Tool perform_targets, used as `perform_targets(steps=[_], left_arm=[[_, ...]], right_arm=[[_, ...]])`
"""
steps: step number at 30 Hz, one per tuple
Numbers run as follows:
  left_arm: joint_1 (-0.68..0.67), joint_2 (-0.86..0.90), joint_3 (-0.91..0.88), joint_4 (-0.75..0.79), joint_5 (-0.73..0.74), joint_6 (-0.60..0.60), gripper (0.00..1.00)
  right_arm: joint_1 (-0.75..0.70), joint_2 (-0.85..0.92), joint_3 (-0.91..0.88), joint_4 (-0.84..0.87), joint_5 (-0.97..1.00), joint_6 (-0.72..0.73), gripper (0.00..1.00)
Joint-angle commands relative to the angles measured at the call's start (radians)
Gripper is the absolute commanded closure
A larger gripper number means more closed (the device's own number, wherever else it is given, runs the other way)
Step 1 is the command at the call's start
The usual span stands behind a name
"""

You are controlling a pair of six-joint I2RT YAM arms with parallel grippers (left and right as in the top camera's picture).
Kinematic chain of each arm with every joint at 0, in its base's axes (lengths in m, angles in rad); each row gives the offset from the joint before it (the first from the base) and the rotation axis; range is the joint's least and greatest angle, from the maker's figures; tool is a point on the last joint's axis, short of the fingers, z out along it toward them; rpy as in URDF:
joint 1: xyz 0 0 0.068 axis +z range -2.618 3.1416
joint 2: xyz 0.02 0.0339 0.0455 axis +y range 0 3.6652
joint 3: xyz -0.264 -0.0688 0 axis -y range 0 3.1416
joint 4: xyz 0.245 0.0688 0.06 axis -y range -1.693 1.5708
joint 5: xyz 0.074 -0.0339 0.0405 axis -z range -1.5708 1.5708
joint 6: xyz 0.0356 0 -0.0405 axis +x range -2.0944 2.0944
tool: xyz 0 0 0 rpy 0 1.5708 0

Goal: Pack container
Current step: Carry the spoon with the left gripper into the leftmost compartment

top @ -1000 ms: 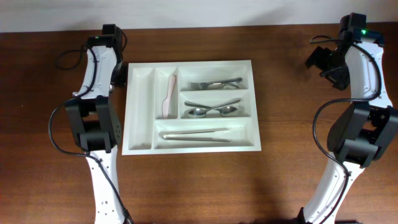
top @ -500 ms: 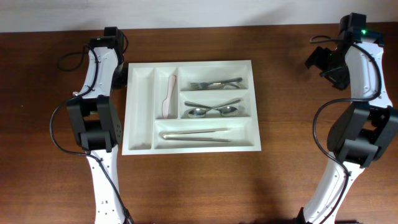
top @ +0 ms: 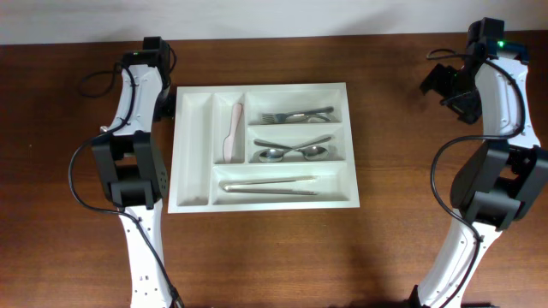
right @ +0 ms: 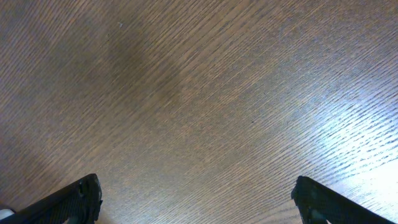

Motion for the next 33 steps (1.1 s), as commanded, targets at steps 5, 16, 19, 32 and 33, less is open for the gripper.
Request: perform_targets(steps=[5, 16, 19, 32, 33], left_arm=[[0.003, 0.024, -0.005, -0.022, 0.022, -0.002, 0.98], [0.003, 0.021, 0.279, -0.217, 0.064, -0.077, 0.98], [0.000, 0.021, 0.399, -0.270, 0.113, -0.140, 0.98], [-0.124, 0.022, 0.591, -0.401, 0.232, -0.478, 0.98], [-0.140, 0.022, 0.591, -0.402, 0.232, -0.496, 0.98]], right_arm=[[-0.004, -0.011, 0.019, 0.003, -0.005, -0.007, 0.01], [-0.004, -0.011, 0.019, 0.003, -0.005, -0.007, 0.01], [-0.004, -0.011, 0.019, 0.003, -0.005, -0.007, 0.01], [-0.004, -0.011, 0.019, 0.003, -0.005, -0.007, 0.01], [-0.003, -0.011, 0.019, 0.003, -0.005, -0.007, 0.01]])
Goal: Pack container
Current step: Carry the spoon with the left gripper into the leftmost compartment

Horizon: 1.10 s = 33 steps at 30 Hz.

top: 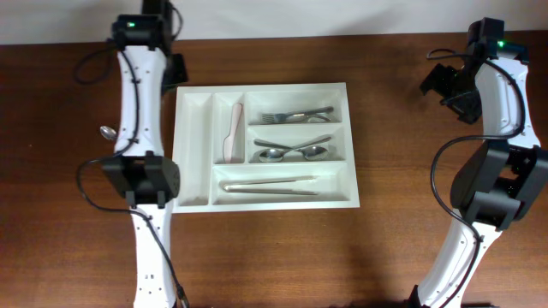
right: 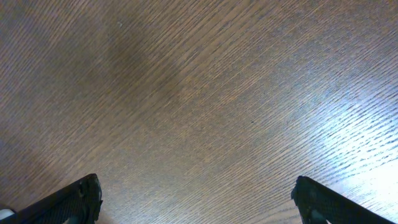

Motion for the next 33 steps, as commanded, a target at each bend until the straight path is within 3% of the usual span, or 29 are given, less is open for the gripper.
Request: perform_targets(steps=[1, 12, 22, 26, 33], left_arm=[[-0.054, -0.008, 0.017, -0.005, 0.033, -0.126, 0.98], [-0.149, -0.008, -0.026, -0.056, 0.040, -0.323, 0.98], [-0.140, -0.008, -0.167, -0.031, 0.040, -0.369, 0.98], [-0.138, -0.008, -0.174, -0.020, 0.040, -0.369, 0.73], [-0.102, -0.008, -0.158, -0.012, 0.040, -0.348, 0.70]], right_arm=[[-0.004, -0.011, 0.019, 0.003, -0.005, -0.007, 0.01], [-0.003, -0.011, 0.019, 0.003, -0.005, -0.007, 0.01], [-0.004, -0.011, 0.019, 0.003, -0.005, -0.007, 0.01], [-0.004, -0.011, 0.019, 0.003, -0.005, -0.007, 0.01], [-0.004, -0.011, 0.019, 0.003, -0.005, -0.007, 0.01]])
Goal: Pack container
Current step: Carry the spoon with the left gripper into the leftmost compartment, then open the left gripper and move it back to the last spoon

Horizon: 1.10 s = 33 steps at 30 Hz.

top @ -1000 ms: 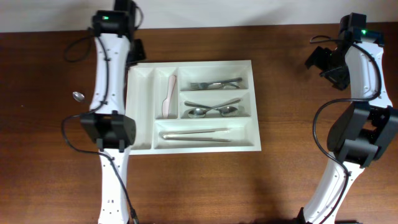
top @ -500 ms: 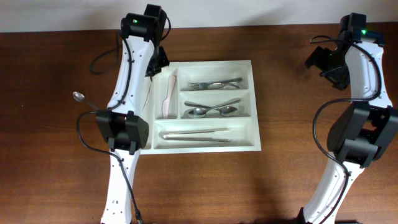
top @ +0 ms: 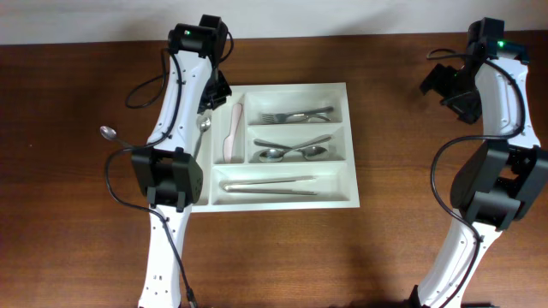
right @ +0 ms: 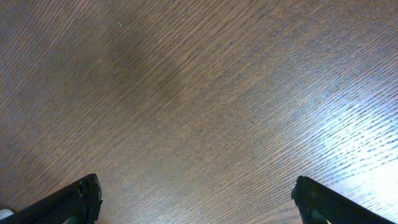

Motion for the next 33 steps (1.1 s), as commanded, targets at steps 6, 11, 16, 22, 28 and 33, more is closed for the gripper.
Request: perform_targets(steps=[6, 11, 16, 22, 28, 33], left_arm=[[0.126, -0.008, 0.125, -0.006, -0.014, 0.164, 0.62], [0.227, -0.008, 0.184, -0.040, -0.154, 0.193, 0.50], [0.319, -0.002, 0.173, -0.043, -0.185, 0.230, 0.49], [0.396, 0.015, 0.170, -0.035, -0.201, 0.158, 0.50], [0.436, 0.051, 0.169, -0.008, -0.203, 0.117, 0.52], [0.435, 0.119, 0.168, 0.003, -0.273, 0.117, 0.52]], right_arm=[[-0.004, -0.011, 0.019, 0.003, -0.005, -0.006, 0.01], [-0.004, -0.011, 0.019, 0.003, -0.005, -0.006, 0.01], [-0.004, -0.011, 0.019, 0.003, -0.005, -0.006, 0.01], [-0.004, -0.011, 0.019, 0.003, -0.005, -0.006, 0.01], [-0.004, -0.011, 0.019, 0.003, -0.005, -0.006, 0.01], [-0.004, -0.011, 0.019, 0.003, -0.005, -0.006, 0.01]])
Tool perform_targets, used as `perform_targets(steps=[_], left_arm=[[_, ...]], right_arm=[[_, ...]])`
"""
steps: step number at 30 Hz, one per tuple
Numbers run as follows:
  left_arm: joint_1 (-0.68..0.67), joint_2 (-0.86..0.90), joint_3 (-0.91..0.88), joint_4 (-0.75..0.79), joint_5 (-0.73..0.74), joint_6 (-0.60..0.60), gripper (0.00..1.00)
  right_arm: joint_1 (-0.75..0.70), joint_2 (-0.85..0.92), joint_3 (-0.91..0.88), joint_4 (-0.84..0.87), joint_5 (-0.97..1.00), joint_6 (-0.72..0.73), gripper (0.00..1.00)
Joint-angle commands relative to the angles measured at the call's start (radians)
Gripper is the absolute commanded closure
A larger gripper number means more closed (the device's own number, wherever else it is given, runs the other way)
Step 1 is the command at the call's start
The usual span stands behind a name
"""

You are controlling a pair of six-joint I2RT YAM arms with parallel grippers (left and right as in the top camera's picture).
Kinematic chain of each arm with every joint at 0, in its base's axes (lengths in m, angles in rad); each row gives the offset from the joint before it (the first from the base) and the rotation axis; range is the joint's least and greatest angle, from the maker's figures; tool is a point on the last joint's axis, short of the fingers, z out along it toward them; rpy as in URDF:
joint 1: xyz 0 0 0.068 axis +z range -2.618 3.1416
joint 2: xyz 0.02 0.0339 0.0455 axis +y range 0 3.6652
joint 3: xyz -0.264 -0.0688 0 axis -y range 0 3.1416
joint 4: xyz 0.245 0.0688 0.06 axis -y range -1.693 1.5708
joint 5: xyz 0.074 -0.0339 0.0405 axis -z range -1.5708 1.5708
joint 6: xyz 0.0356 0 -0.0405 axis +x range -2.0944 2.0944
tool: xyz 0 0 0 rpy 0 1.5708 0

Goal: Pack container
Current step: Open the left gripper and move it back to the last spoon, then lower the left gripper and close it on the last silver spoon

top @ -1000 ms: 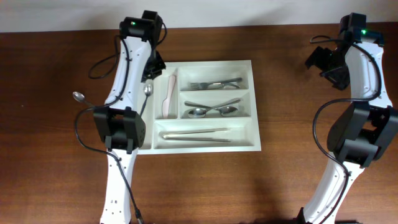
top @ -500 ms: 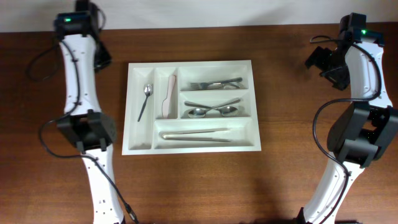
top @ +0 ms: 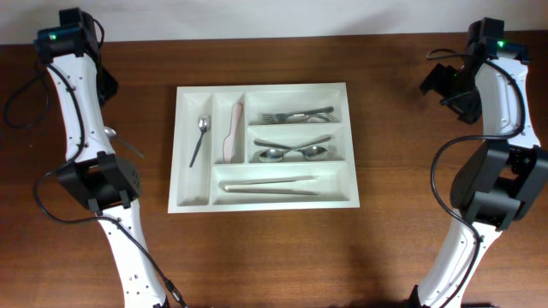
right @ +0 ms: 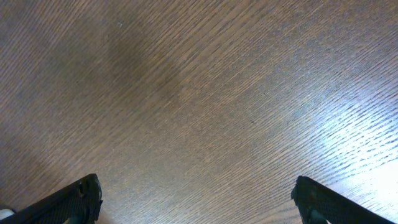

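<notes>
The white cutlery tray (top: 261, 205) lies mid-table. A metal spoon (top: 199, 137) rests in its leftmost compartment, beside a pale knife (top: 233, 133). Forks (top: 297, 115), spoons (top: 291, 151) and long utensils (top: 270, 186) fill the other compartments. Another spoon (top: 128, 147) lies on the table left of the tray, partly under my left arm. My left gripper (top: 104, 82) hangs at the far back left, away from the tray; its jaws do not show clearly. My right gripper (right: 196, 199) is open over bare wood at the back right.
The dark wooden table (top: 282, 257) runs to a pale wall edge at the back. My left arm's column (top: 94, 184) stands left of the tray, and the right arm's column (top: 497, 188) stands near the right edge.
The spoon that was at my left gripper over the tray's leftmost compartment now lies in that compartment. My left arm has moved to the far back left. The right arm has not moved.
The leftmost compartment was empty, with my left gripper beside the tray's left edge. Then the gripper was at the tray's back-left corner, then over that compartment with a spoon. Now the spoon lies there and the arm is off to the left. The right gripper stayed open throughout.
</notes>
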Motion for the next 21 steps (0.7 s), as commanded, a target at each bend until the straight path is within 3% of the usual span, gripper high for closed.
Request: perform_targets(steps=[1, 21], left_arm=[[0.000, 0.076, 0.002, 0.006, -0.060, -0.018, 0.52], [0.000, 0.215, 0.001, 0.022, -0.074, -0.017, 0.52]], right_arm=[[-0.004, -0.011, 0.019, 0.003, -0.005, -0.007, 0.01], [-0.003, -0.011, 0.019, 0.003, -0.005, -0.007, 0.01]])
